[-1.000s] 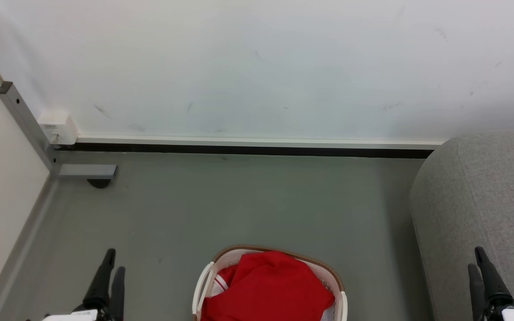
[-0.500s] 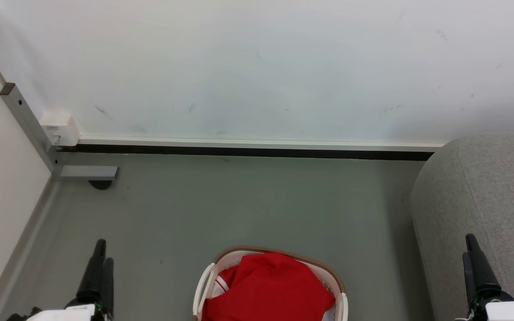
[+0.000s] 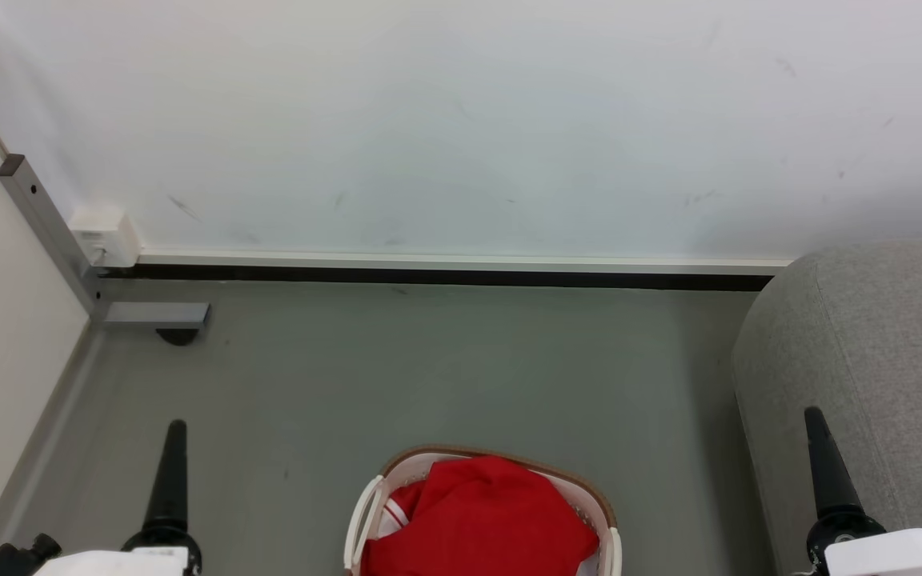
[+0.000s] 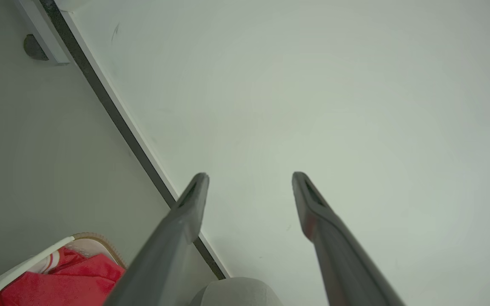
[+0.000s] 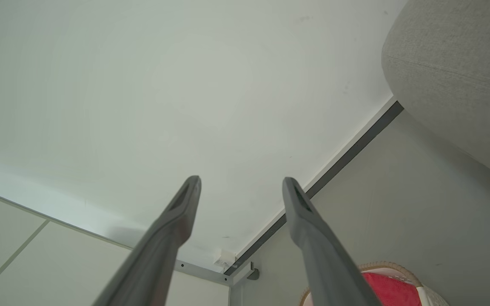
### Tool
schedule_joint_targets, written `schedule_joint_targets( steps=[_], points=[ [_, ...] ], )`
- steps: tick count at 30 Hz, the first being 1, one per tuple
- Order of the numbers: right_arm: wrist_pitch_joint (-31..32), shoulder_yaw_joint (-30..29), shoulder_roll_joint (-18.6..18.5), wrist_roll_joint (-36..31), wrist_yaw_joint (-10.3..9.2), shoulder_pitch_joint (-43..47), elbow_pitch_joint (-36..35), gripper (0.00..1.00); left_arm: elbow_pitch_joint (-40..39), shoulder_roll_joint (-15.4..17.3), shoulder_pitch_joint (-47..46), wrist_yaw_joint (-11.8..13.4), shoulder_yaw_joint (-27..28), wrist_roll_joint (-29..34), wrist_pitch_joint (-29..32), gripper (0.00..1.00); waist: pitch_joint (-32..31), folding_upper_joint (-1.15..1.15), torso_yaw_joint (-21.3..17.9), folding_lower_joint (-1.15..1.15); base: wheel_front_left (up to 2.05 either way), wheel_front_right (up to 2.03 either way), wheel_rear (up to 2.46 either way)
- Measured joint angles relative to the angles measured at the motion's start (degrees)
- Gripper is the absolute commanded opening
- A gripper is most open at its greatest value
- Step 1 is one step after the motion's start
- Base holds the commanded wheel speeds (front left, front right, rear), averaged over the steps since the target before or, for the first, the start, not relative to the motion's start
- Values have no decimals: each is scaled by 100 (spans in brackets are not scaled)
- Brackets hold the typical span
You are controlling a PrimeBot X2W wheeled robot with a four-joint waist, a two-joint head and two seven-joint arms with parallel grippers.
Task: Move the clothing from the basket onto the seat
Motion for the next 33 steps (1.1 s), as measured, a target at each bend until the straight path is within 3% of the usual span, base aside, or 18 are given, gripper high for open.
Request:
schedule_joint_targets(
  steps=[17,25,33],
  points=[
    [-335,289,-100,-1986,0,-17,231,100,-264,196,211,110,-285,2593,-339,100,-42,0,-54,0,0,0,0],
    [-474,347,-71,-2605,0,-30,265,100,-290,252,320,309,-420,3278,-458,100,-81,0,-67,0,0,0,0],
    [-602,359,-40,-3234,0,-36,380,100,-272,320,400,302,-599,3732,-602,100,-123,0,-98,0,0,0,0]
  ],
)
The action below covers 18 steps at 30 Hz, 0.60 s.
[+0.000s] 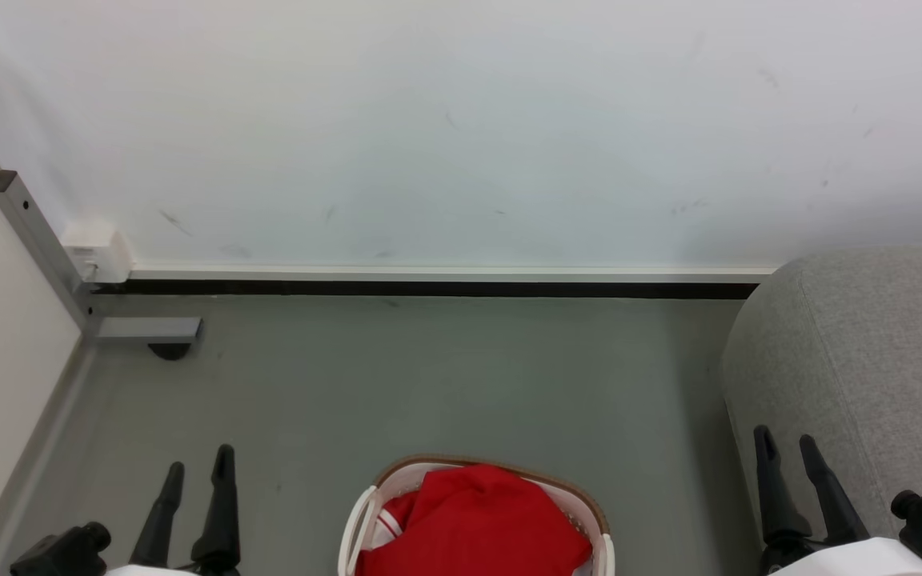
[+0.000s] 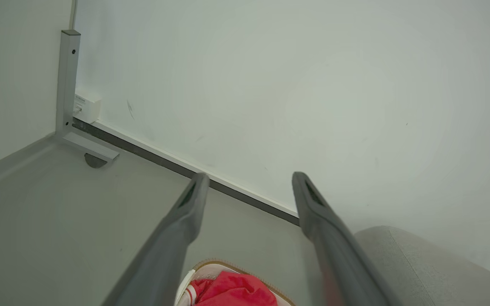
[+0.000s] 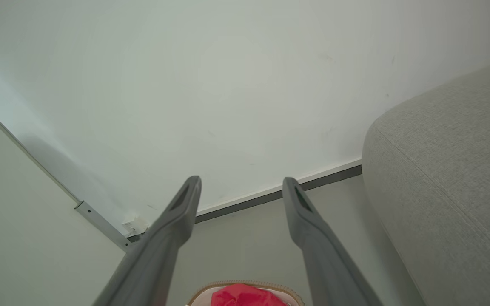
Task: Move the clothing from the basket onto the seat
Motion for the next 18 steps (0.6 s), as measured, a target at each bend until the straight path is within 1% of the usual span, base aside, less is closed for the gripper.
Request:
schedule_joint_targets(
  steps=[9,18],
  points=[
    [-141,91,22,-571,0,-18,121,100,-2,42,34,42,-49,482,-140,100,-13,0,-66,0,0,0,0],
    [-258,242,24,-957,0,-42,137,100,-1,87,63,104,-82,1033,-252,100,-19,0,-125,0,0,0,0]
  ],
)
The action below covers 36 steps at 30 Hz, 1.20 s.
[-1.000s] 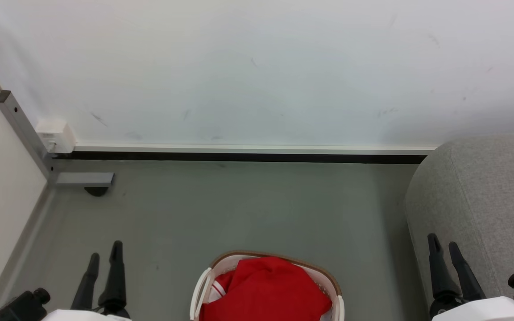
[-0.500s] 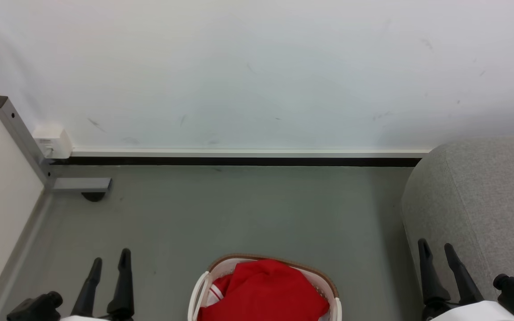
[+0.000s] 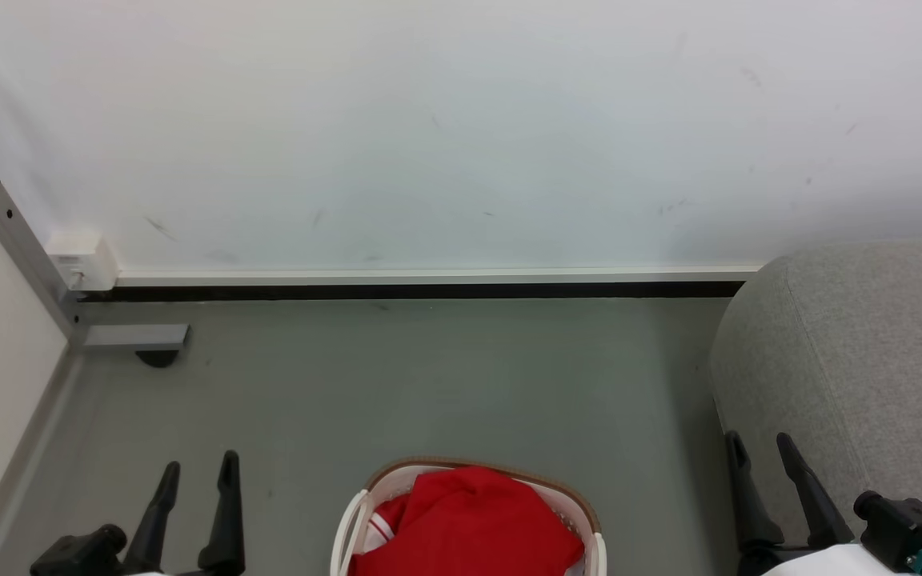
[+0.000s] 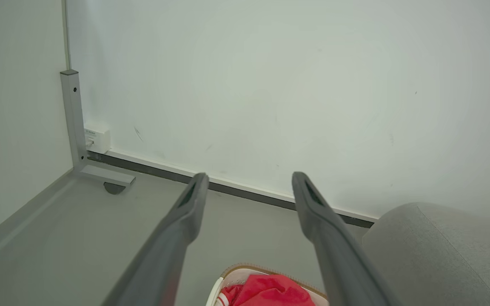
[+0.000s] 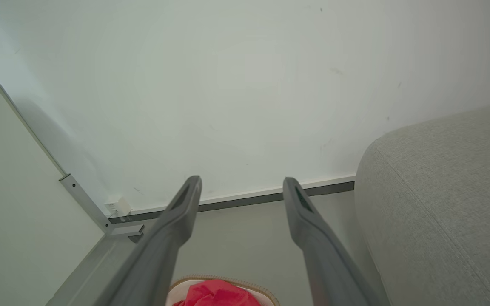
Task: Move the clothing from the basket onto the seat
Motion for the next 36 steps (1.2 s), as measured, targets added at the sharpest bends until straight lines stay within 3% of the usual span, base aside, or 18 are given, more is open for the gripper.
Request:
schedule_joint_targets(
  steps=[36],
  points=[
    [-444,120,3,-1417,0,-57,-147,100,-304,-23,88,-183,47,1555,-447,100,-28,0,-169,0,0,0,0]
  ],
)
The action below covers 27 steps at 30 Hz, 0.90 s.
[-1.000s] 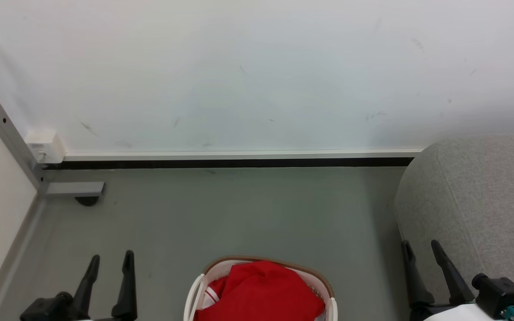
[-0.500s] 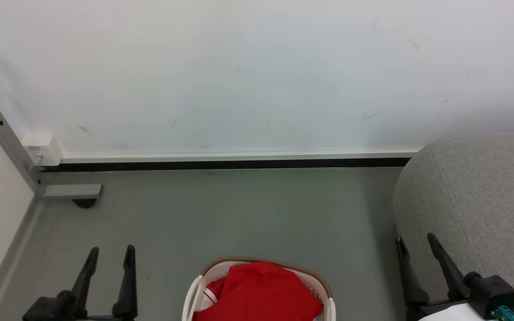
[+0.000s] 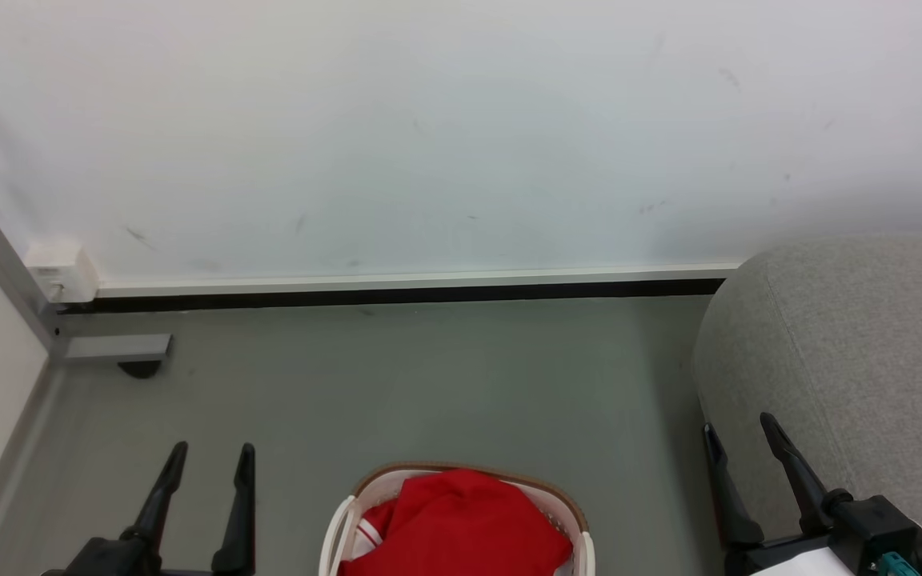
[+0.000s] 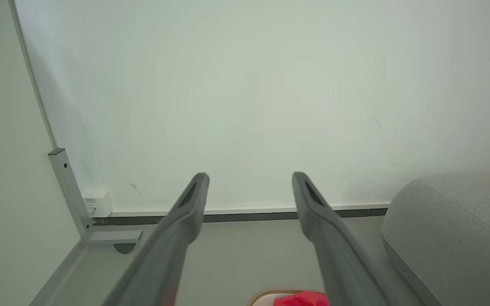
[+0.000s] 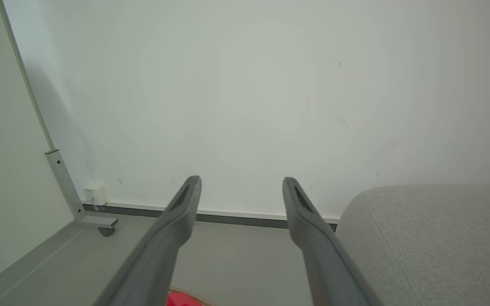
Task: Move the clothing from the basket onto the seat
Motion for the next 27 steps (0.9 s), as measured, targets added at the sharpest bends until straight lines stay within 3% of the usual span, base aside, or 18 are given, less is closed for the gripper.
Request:
schedule_joint_targets(
  steps=[19,27],
  points=[
    [-98,109,-1,-201,0,-192,-116,100,96,-44,-236,-163,89,288,-98,100,356,0,-470,0,0,0,0],
    [-99,-29,-1,-98,0,-407,-413,100,557,73,-803,-220,22,112,-98,100,909,0,-654,1,0,0,0]
  ],
)
